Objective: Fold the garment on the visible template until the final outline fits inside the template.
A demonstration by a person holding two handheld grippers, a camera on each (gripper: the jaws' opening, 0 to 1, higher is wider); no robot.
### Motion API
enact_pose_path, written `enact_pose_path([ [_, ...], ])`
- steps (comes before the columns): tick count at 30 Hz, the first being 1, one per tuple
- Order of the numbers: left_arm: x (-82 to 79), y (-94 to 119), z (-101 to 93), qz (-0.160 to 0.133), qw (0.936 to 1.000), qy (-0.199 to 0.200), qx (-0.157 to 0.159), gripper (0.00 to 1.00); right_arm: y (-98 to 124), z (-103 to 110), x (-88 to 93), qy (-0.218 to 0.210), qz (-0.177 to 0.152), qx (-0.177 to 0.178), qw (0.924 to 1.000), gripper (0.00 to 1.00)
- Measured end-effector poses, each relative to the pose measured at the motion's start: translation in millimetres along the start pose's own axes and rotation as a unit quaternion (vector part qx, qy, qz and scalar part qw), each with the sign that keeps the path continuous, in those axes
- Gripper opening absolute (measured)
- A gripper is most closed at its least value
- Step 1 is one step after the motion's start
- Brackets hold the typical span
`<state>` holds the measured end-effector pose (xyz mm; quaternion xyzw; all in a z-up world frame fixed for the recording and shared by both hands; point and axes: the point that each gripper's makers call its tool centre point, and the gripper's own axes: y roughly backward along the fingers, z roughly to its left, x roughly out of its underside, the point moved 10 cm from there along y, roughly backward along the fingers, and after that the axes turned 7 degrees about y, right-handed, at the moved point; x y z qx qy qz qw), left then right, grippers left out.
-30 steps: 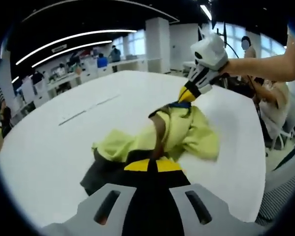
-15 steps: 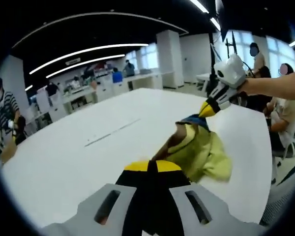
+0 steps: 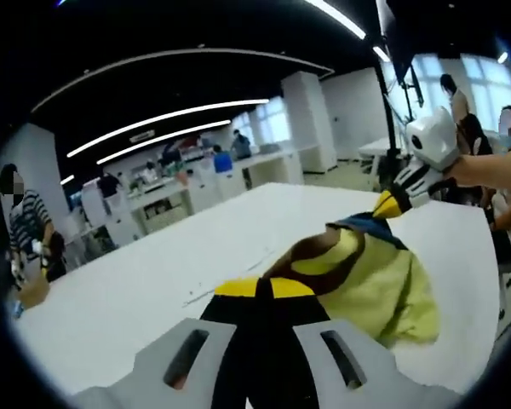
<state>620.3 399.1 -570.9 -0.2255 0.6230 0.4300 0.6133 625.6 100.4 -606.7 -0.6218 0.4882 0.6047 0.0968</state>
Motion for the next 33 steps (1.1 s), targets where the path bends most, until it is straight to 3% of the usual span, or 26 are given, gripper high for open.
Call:
enact_pose_path([
  [5, 5.4, -18, 9.8, 0.002, 0.9997, 0.018, -0.019, 0.0, -9, -5, -1.9, -0.02, -0.011, 0.023, 0.9995, 0.0],
  [6, 8.9, -23, 12.0, -0.001, 0.9984, 0.053, -0.02, 0.0, -12, -6, -1.6, -0.028, -0.014, 0.032, 0.999, 0.0],
  [7, 10.9, -26, 14.5, 0.001, 0.9977, 0.063, -0.025, 0.0, -14, -7, -1.1, -0.032, -0.013, 0.036, 0.9987, 0.0],
  [11, 16.3, -40, 25.9, -0.001, 0.9968, 0.069, -0.04, 0.0, -26, -10, 0.6, -0.051, -0.016, 0.054, 0.9971, 0.0],
  [14, 18.0, -53, 31.8, -0.003, 0.9968, 0.052, -0.061, 0.0, -39, -12, 2.0, -0.061, -0.019, 0.071, 0.9954, 0.0],
  [19, 25.6, -72, 33.2, -0.009, 0.9973, 0.041, -0.06, 0.0, -62, -14, 8.8, -0.053, -0.009, 0.081, 0.9952, 0.0],
  [21, 31.3, -78, 35.4, 0.008, 0.997, 0.019, -0.075, 0.0, -71, -15, 14.0, -0.055, -0.003, 0.087, 0.9947, 0.0],
  [25, 44.1, -90, 42.0, 0.022, 0.9952, 0.021, -0.092, 0.0, -85, -17, 24.0, -0.08, 0.007, 0.098, 0.992, 0.0],
  [33, 72.7, -108, 43.0, 0.072, 0.9929, 0.013, -0.094, 0.01, -103, -15, 39.0, -0.111, 0.029, 0.102, 0.9882, 0.0],
])
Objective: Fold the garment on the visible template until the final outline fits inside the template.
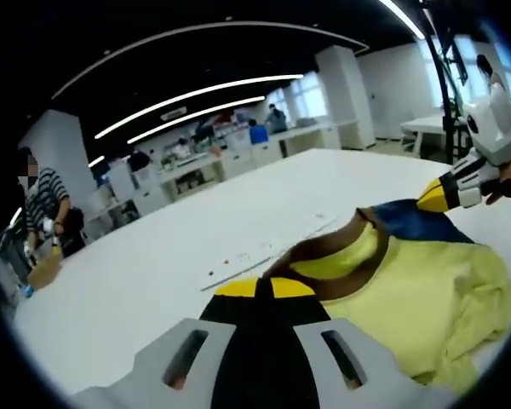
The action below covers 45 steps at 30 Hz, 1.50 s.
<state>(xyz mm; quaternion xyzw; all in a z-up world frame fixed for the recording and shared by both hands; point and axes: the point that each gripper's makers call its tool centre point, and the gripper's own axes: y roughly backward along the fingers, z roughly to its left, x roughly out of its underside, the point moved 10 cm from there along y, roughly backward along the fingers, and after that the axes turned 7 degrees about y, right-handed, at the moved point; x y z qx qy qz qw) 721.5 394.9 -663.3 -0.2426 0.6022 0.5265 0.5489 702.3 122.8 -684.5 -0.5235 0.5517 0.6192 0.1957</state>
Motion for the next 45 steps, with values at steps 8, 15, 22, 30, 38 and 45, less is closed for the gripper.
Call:
enact_pose_path([
  [8, 16.5, -2, 4.3, 0.042, 0.999, 0.012, -0.003, 0.05, -6, -4, 10.2, -0.057, 0.023, -0.005, 0.9981, 0.0],
  [15, 12.9, 9, 12.5, 0.023, 0.9997, 0.006, -0.003, 0.26, -2, -7, 10.9, -0.061, 0.034, -0.019, 0.9974, 0.2],
  [22, 7.1, 27, 10.8, 0.003, 0.9998, 0.014, 0.014, 0.45, 9, -4, 5.8, -0.059, 0.041, -0.067, 0.9951, 0.49],
  [30, 5.7, 49, 4.8, -0.014, 0.9989, 0.017, 0.041, 0.62, 30, 1, 0.3, -0.044, 0.043, -0.133, 0.9892, 0.74],
  [38, 13.1, 77, -6.6, -0.013, 0.9962, 0.024, 0.082, 0.74, 54, 7, -2.1, -0.044, 0.041, -0.165, 0.9845, 0.8],
  [45, 23.5, 101, -13.6, -0.002, 0.994, 0.021, 0.107, 0.78, 79, 11, 2.7, -0.042, 0.04, -0.181, 0.9817, 0.8],
])
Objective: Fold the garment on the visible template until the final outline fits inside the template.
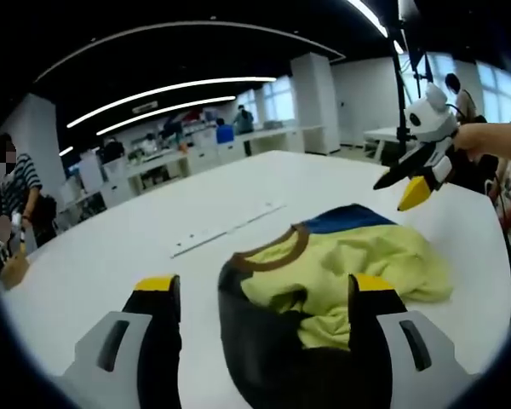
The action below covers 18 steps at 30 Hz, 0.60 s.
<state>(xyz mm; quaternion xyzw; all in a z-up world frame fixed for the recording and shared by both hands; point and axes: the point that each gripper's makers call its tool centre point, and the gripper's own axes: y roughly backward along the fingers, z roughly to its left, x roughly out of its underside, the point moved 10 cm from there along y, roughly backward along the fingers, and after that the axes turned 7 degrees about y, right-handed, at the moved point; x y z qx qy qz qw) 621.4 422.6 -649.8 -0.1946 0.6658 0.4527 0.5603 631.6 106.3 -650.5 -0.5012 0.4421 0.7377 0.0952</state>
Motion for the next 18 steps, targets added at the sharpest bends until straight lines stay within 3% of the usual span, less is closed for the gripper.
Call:
enact_pose_path([
  [9, 20.5, 27, -11.8, 0.019, 0.9997, 0.009, 0.009, 0.76, 21, 9, 18.6, 0.007, 0.014, -0.01, 0.9998, 0.77],
  [18, 52.9, 53, -19.4, 0.058, 0.9978, 0.03, 0.007, 0.68, 31, 13, 36.2, 0.01, 0.024, -0.021, 0.9994, 0.64],
])
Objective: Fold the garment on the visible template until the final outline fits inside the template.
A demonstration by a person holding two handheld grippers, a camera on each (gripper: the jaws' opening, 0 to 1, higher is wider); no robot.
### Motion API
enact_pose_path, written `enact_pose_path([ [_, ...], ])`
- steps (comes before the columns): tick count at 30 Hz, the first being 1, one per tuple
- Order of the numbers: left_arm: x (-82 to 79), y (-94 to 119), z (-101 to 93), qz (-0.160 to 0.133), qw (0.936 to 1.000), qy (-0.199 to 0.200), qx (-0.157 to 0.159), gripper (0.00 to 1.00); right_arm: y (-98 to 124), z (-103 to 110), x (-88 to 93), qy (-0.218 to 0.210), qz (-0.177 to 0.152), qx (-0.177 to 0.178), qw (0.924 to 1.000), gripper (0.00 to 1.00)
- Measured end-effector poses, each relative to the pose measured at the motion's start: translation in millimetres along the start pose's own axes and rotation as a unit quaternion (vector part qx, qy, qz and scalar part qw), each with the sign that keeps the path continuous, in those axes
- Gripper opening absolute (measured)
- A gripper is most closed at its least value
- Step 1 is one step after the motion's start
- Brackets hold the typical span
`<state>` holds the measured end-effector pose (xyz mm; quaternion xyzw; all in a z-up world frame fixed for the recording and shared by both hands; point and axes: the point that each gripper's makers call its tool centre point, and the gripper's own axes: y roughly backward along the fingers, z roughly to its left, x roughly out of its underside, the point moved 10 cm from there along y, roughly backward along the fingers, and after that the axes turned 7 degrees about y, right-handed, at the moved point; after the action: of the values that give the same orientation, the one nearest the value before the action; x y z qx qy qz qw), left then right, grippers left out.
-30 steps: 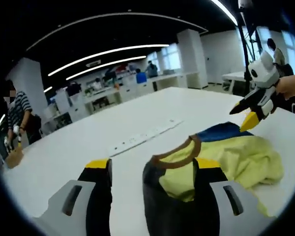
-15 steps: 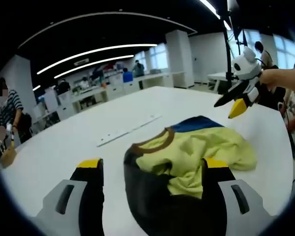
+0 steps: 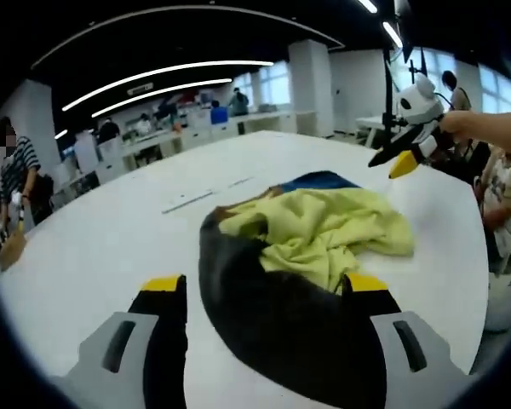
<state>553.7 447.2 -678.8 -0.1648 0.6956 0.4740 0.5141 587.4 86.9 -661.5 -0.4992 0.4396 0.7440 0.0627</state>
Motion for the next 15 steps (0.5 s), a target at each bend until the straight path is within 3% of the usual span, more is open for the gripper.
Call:
enact_pose_path([
  [6, 20.7, 3, -3.6, 0.022, 0.9996, 0.017, -0.002, 0.62, -3, 2, 18.9, -0.001, 0.017, -0.008, 0.9998, 0.51],
  [15, 41.3, 7, -8.1, 0.058, 0.9982, 0.012, -0.007, 0.48, -8, -2, 36.4, 0.016, 0.029, 0.015, 0.9994, 0.32],
])
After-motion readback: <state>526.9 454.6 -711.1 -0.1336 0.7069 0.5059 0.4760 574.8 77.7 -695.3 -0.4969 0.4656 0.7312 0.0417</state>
